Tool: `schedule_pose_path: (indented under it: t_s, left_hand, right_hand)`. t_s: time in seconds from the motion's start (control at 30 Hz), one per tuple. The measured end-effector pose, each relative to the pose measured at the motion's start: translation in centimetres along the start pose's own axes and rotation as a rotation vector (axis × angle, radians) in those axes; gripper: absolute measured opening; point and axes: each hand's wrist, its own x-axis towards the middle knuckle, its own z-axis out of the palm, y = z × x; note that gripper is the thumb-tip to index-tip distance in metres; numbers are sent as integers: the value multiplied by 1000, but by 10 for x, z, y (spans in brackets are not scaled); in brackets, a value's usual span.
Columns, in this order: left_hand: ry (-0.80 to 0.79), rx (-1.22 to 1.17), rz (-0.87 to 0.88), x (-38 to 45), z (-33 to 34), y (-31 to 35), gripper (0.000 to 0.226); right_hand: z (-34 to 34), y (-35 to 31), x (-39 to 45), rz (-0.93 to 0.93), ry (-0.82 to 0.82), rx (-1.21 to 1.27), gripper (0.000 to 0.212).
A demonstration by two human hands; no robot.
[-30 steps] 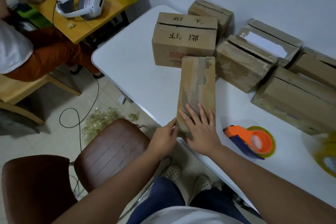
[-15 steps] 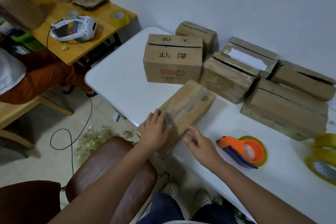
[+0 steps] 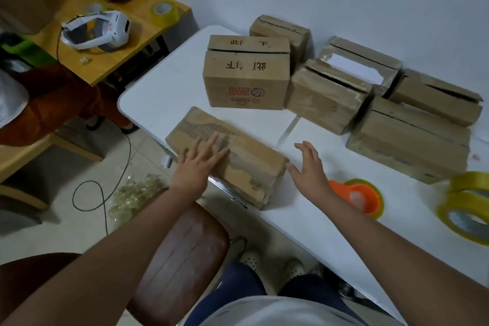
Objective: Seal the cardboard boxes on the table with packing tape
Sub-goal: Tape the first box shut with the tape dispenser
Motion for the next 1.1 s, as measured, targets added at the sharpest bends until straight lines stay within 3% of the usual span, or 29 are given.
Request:
schedule_pose_path:
  t_s: [0.07, 0.17, 0.2, 0.27, 0.33, 0.4, 0.53, 0.63, 0.73, 0.9, 1.1]
  left_hand:
    - [56, -206, -101, -8, 4, 14, 82]
    - [104, -438, -230, -17, 16, 35, 52]
    - [81, -508, -248, -19, 20, 41, 52]
    - [0, -579, -201, -21, 27, 48, 77]
    - [-49, -537, -95, -19, 29, 52, 98]
    - [-55, -469, 20, -12, 27, 54, 103]
    - [-31, -462, 321, 11, 13, 55, 77]
    - [25, -403, 443, 22, 6, 60, 59]
    - [141, -415, 500, 17, 8, 73, 56]
    - [-43, -111, 501, 7, 28, 92, 80]
    - [-37, -40, 476, 11, 21, 95, 86]
  right_hand:
    - [6, -5, 2, 50, -135, 36, 57]
    - [17, -9, -2, 60, -215, 78, 47]
    - [21, -9, -5, 42, -201, 75, 43]
    - [25, -7, -13, 37, -147, 86, 37]
    - [25, -4, -24, 72, -88, 108, 32]
    - [23, 2, -35, 103, -36, 145, 28]
    - [15, 16, -54, 117, 42, 161, 23]
    - [11, 25, -63, 150, 68, 150, 21]
    - [8, 37, -72, 160, 146, 109, 23]
    - [-3, 67, -80, 244, 248, -129, 29]
    - [-21, 96, -74, 420, 139, -379, 51]
